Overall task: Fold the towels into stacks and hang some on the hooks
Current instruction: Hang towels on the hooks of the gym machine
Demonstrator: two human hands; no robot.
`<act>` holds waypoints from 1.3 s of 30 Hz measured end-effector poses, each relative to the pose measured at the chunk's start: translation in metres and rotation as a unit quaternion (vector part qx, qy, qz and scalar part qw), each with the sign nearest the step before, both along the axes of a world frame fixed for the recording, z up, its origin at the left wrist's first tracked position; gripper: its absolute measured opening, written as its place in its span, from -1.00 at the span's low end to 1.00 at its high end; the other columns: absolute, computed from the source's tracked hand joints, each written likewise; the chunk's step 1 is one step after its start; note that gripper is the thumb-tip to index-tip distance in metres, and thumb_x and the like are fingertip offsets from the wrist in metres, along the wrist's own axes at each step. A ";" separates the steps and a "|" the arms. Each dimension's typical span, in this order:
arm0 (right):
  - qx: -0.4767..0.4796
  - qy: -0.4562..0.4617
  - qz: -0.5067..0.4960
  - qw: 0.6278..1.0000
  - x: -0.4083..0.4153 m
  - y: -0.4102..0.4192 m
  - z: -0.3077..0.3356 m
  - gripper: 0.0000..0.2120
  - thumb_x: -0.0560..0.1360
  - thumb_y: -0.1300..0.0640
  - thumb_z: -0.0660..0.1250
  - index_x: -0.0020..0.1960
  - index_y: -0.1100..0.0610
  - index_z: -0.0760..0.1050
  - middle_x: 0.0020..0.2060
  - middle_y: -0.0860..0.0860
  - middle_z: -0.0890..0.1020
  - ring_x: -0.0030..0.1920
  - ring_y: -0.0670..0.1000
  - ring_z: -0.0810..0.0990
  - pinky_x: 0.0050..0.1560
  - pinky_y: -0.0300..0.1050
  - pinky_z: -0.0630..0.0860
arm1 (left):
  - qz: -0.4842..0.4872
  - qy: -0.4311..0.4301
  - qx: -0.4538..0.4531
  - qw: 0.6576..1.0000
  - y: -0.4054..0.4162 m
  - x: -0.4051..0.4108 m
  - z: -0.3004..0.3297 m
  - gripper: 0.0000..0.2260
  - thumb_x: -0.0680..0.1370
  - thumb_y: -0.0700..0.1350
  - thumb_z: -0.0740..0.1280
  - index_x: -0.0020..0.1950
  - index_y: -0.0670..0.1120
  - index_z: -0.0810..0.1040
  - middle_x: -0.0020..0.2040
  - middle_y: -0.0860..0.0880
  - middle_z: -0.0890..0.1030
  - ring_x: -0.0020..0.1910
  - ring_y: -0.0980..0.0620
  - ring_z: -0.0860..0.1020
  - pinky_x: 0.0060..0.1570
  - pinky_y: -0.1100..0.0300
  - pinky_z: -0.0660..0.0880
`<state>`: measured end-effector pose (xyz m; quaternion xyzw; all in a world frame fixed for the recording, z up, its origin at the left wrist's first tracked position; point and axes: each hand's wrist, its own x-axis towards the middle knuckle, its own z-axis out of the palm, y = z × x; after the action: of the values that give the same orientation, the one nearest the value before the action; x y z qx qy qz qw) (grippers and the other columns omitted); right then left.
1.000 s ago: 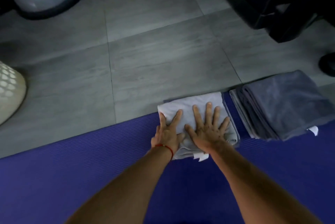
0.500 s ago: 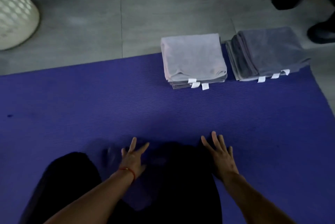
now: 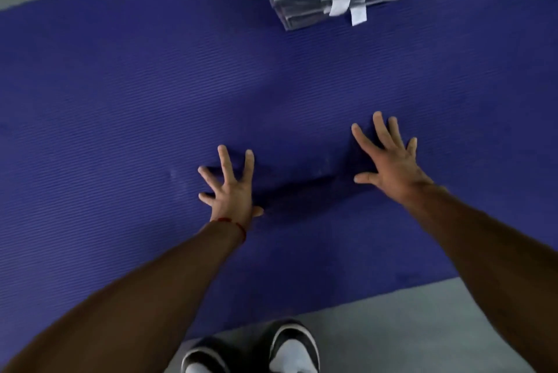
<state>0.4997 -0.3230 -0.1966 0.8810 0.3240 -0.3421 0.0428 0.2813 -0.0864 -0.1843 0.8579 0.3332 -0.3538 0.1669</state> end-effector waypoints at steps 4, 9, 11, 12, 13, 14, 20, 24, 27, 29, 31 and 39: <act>-0.032 -0.007 -0.029 0.999 -0.007 0.013 0.018 0.04 0.49 -0.13 0.49 0.65 -0.19 -0.23 0.63 0.02 -0.30 0.63 0.19 -0.25 0.51 0.44 0.13 | 0.019 0.015 -0.082 0.996 0.018 0.002 0.016 0.10 0.44 0.09 0.56 0.57 0.35 -0.31 0.49 0.04 -0.61 0.51 -0.43 -0.40 0.42 -0.48 0.11; 0.019 0.080 -0.100 0.992 -0.075 0.039 0.091 -0.21 0.54 -0.21 0.40 0.63 -0.03 0.15 0.59 0.05 0.27 0.55 0.14 0.29 0.47 0.15 0.36 | -0.024 -0.016 -0.147 0.989 0.061 -0.011 0.106 -0.18 0.51 0.04 0.50 0.65 0.02 0.12 0.64 -0.09 0.13 0.61 -0.11 0.14 0.56 0.09 0.12; 0.029 0.063 -0.079 0.994 -0.115 0.048 0.144 -0.33 0.59 -0.18 0.33 0.61 -0.02 0.19 0.53 0.08 0.34 0.47 0.18 0.38 0.39 0.15 0.43 | 0.006 -0.075 -0.107 0.991 0.055 -0.024 0.161 -0.33 0.52 0.02 0.46 0.58 -0.02 0.30 0.53 -0.13 0.36 0.50 -0.13 0.33 0.49 0.04 0.27; 0.037 0.051 -0.071 0.996 -0.133 0.053 0.176 -0.37 0.61 -0.16 0.30 0.60 0.00 0.21 0.49 0.08 0.36 0.43 0.19 0.41 0.34 0.15 0.47 | 0.031 -0.098 -0.096 0.990 0.050 -0.031 0.194 -0.40 0.54 0.02 0.43 0.55 0.00 0.36 0.49 -0.11 0.41 0.46 -0.13 0.38 0.44 0.00 0.35; 0.047 0.038 -0.061 0.996 -0.149 0.058 0.209 -0.41 0.62 -0.14 0.28 0.58 0.01 0.25 0.46 0.08 0.40 0.38 0.19 0.46 0.29 0.14 0.49 | 0.050 -0.119 -0.092 0.987 0.045 -0.037 0.228 -0.47 0.55 0.01 0.41 0.51 0.02 0.41 0.46 -0.08 0.44 0.42 -0.12 0.43 0.39 -0.01 0.40; 0.059 0.025 -0.056 0.996 -0.162 0.062 0.247 -0.46 0.62 -0.12 0.27 0.54 0.02 0.30 0.41 0.07 0.45 0.34 0.18 0.50 0.24 0.11 0.51 | 0.060 -0.145 -0.090 0.984 0.041 -0.043 0.267 -0.54 0.55 -0.01 0.39 0.45 0.04 0.46 0.42 -0.04 0.47 0.38 -0.09 0.46 0.35 -0.01 0.44; 0.148 0.000 -0.043 0.988 -0.197 0.097 0.485 -0.70 0.59 0.02 0.27 0.28 0.04 0.53 0.11 0.02 0.66 0.11 0.13 0.63 0.00 -0.01 0.55 | 0.059 -0.273 -0.091 0.956 0.039 -0.071 0.527 -0.72 0.58 -0.10 0.33 0.29 0.08 0.57 0.33 0.09 0.53 0.29 0.02 0.51 0.25 -0.02 0.52; 0.161 -0.013 0.029 0.986 -0.198 0.128 0.613 -0.62 0.58 0.01 0.25 0.37 0.06 0.50 0.22 0.02 0.59 0.20 0.10 0.58 0.13 0.00 0.53 | 0.043 -0.329 -0.061 0.941 0.065 -0.087 0.667 -0.62 0.59 -0.17 0.34 0.41 0.04 0.49 0.38 0.06 0.46 0.38 0.05 0.41 0.36 0.12 0.43; 0.140 -0.035 0.070 0.987 -0.189 0.156 0.687 -0.49 0.60 -0.06 0.22 0.52 0.06 0.35 0.43 0.01 0.43 0.37 0.08 0.46 0.34 0.04 0.40 | 0.072 -0.367 -0.010 0.927 0.092 -0.095 0.743 -0.61 0.59 -0.15 0.35 0.41 0.04 0.49 0.37 0.04 0.47 0.34 0.00 0.42 0.33 0.10 0.44; 0.137 -0.049 0.078 0.986 -0.183 0.180 0.727 -0.44 0.60 -0.09 0.22 0.56 0.05 0.28 0.48 0.02 0.35 0.44 0.08 0.38 0.41 0.06 0.35 | 0.088 -0.376 0.018 0.922 0.109 -0.098 0.780 -0.62 0.59 -0.11 0.35 0.42 0.03 0.49 0.37 0.03 0.47 0.31 -0.03 0.43 0.28 0.08 0.46; 0.147 -0.051 0.072 0.985 -0.181 0.207 0.764 -0.46 0.59 -0.08 0.24 0.54 0.04 0.30 0.46 0.01 0.36 0.44 0.07 0.38 0.42 0.05 0.36 | 0.100 -0.385 0.039 0.917 0.127 -0.099 0.812 -0.62 0.59 -0.07 0.34 0.42 0.03 0.49 0.36 0.03 0.48 0.31 -0.05 0.42 0.27 -0.01 0.48; 0.151 -0.097 0.113 0.977 -0.180 0.313 0.842 -0.40 0.58 -0.08 0.24 0.58 0.01 0.21 0.47 0.01 0.32 0.45 0.10 0.33 0.42 0.09 0.34 | 0.085 -0.404 0.081 0.907 0.213 -0.091 0.886 -0.54 0.57 -0.01 0.33 0.47 0.07 0.41 0.43 0.04 0.43 0.41 -0.04 0.34 0.32 -0.07 0.43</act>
<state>0.3199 -0.0104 0.6453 0.8641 0.4636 -0.1947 -0.0211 0.1907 0.1266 0.7013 0.9065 0.3362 0.0668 0.2466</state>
